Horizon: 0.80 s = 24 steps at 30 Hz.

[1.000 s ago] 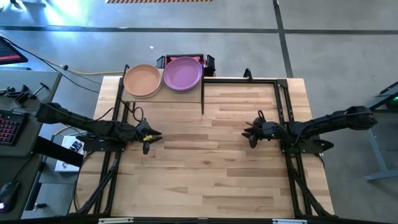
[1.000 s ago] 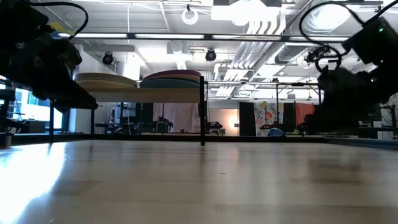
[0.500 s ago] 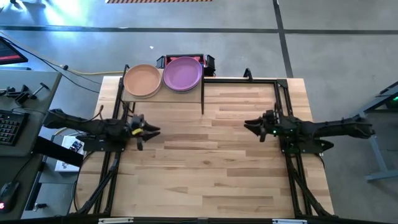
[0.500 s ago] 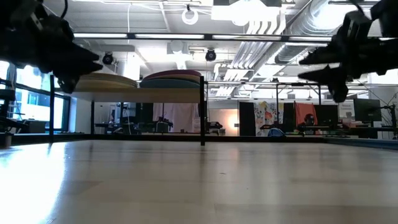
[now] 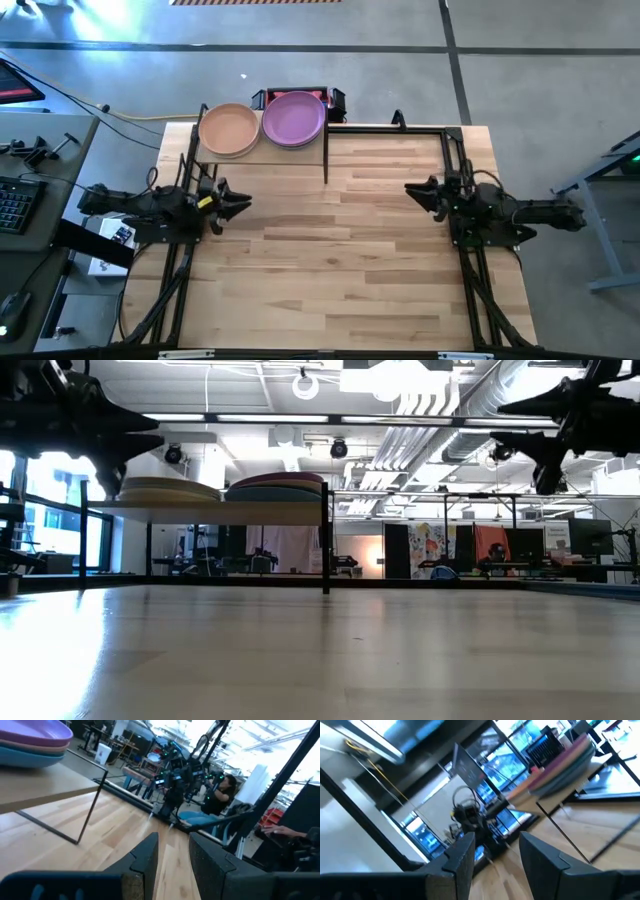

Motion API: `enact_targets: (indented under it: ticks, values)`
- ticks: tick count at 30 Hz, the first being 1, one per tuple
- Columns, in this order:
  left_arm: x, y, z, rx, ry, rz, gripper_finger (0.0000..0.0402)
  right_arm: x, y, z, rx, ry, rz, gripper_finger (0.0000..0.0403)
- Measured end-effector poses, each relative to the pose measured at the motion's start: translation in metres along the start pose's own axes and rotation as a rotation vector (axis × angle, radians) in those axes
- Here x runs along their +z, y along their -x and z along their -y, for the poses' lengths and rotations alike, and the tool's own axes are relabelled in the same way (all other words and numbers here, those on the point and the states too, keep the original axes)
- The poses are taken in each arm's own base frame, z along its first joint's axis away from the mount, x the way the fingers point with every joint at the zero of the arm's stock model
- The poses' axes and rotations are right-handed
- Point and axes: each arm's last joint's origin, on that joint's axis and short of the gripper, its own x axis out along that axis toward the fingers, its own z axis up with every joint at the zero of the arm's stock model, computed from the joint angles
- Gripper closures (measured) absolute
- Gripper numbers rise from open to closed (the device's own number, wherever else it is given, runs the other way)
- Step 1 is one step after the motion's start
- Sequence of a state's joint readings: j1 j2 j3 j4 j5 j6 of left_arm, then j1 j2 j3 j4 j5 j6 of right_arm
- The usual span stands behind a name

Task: Place and stack plates onto a shelf
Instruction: Return to Home Position

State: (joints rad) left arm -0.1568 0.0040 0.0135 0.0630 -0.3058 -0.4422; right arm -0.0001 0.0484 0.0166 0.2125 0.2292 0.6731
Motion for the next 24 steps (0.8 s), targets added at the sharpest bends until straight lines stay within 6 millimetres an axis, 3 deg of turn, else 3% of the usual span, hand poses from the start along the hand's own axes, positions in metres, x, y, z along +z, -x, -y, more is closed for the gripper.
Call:
enact_targets:
  ticks: [24]
  values:
    - [0.0008, -0.0008, -0.0039, 0.041, -0.006, 0.010, 0.0303, 0.0036, 0.0028, -0.0020, 0.027, -0.010, 0.033, 0.0258]
